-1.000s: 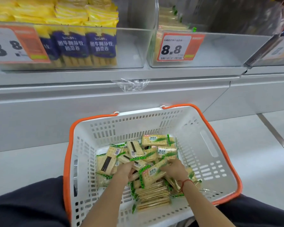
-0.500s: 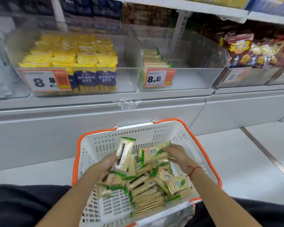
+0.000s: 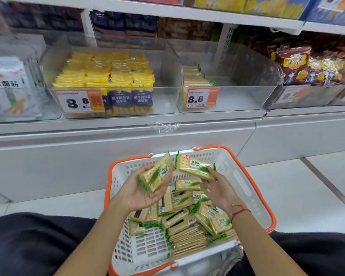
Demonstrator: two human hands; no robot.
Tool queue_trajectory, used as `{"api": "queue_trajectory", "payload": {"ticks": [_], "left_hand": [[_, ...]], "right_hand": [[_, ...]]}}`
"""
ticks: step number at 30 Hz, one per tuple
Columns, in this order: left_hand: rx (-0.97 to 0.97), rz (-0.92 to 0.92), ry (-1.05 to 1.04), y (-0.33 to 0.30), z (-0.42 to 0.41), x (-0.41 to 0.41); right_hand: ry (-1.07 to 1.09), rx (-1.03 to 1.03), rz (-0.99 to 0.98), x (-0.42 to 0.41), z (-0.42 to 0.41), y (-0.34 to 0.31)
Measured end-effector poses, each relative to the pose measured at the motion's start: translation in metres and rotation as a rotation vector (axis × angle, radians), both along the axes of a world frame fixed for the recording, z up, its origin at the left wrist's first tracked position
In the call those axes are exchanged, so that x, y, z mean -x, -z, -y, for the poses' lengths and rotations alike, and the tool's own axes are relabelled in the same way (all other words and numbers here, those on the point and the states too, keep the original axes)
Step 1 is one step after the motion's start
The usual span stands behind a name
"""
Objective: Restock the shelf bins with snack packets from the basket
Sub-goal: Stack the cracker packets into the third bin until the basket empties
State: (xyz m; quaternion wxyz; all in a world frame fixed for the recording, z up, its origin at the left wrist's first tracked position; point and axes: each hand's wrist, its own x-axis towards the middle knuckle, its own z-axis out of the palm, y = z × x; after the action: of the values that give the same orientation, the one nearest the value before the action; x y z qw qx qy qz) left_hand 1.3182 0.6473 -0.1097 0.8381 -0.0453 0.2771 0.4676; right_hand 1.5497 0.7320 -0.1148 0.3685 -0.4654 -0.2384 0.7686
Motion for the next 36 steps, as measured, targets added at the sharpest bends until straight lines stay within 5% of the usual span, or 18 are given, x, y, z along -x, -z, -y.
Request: {"api": "queue_trajectory", "payload": {"ticks": [9, 13, 20, 26, 31, 36], "left_hand": [[0.053, -0.252, 0.089, 0.007, 0.002, -0.005], [0.076, -0.230, -0.047, 0.015, 0.006, -0.007], [0.047, -0.282, -0.247, 0.018, -0.001, -0.014], [0.000, -0.544, -0.200, 0.024, -0.009, -0.032], [-0.071, -0.908, -0.123, 0.034, -0.004, -0.039], [-0.194, -0.957, -0.089, 0.026, -0.004, -0.045]], "right_hand": [[-0.227, -0.236, 0.256, 0.022, -0.002, -0.008], [-0.310, -0.228, 0.294, 0.027, -0.002, -0.008], [0.102, 0.130, -0.001, 0.021, 0.002, 0.005], [0.121, 0.085, -0.026, 0.048, 0.011, -0.002], [0.044, -0.200, 0.356, 0.052, 0.013, -0.004], [-0.145, -0.419, 0.535, 0.040, 0.015, 0.003]]}}
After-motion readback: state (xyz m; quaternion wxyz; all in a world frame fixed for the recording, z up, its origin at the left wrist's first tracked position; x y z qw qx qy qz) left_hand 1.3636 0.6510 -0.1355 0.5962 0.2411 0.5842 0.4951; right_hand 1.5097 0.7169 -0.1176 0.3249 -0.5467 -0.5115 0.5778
